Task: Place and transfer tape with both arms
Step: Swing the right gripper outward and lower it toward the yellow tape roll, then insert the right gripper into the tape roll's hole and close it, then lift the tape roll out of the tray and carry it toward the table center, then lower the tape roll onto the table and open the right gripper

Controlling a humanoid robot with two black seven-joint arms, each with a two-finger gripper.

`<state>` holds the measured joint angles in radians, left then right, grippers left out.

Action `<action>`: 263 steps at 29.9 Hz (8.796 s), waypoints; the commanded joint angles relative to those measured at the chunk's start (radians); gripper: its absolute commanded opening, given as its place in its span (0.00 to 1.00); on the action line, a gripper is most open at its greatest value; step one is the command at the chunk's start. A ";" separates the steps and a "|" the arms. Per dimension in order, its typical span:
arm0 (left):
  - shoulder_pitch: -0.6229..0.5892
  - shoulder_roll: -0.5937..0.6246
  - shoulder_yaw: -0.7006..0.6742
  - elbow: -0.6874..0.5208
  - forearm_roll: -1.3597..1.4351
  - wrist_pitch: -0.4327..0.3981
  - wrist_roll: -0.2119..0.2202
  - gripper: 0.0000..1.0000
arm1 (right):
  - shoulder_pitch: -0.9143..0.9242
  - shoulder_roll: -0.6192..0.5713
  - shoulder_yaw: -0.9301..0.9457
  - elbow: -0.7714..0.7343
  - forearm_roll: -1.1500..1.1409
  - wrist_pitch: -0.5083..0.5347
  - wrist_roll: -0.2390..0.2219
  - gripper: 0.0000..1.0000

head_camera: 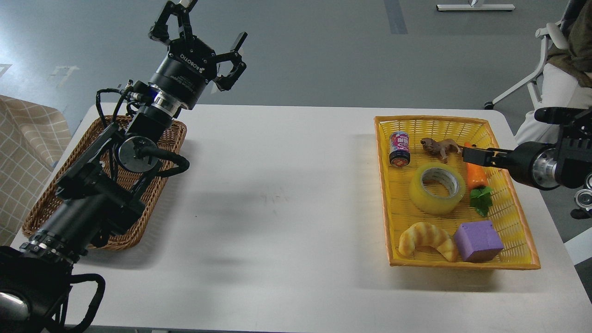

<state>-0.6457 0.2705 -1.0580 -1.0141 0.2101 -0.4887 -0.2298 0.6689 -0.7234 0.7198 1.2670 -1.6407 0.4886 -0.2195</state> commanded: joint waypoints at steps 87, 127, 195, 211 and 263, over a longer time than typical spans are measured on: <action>-0.003 0.004 -0.008 0.003 0.000 0.000 0.000 0.98 | -0.006 0.173 -0.120 -0.152 -0.166 0.000 -0.012 0.17; -0.003 0.004 -0.007 0.008 0.000 0.000 0.000 0.98 | 0.296 0.266 -0.177 -0.061 -0.149 0.000 -0.014 0.00; -0.006 -0.010 -0.007 0.000 0.002 0.000 0.000 0.98 | 0.351 0.723 -0.398 -0.321 -0.159 0.000 -0.014 0.00; -0.005 -0.010 -0.007 0.000 0.000 0.000 0.000 0.98 | 0.333 0.723 -0.404 -0.316 -0.157 0.000 -0.014 0.00; -0.005 -0.014 -0.007 -0.006 0.000 0.000 0.000 0.98 | 0.325 0.723 -0.444 -0.319 -0.162 0.000 -0.012 0.00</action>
<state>-0.6504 0.2572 -1.0646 -1.0201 0.2103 -0.4887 -0.2301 0.9942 0.0000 0.2778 0.9480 -1.8010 0.4887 -0.2315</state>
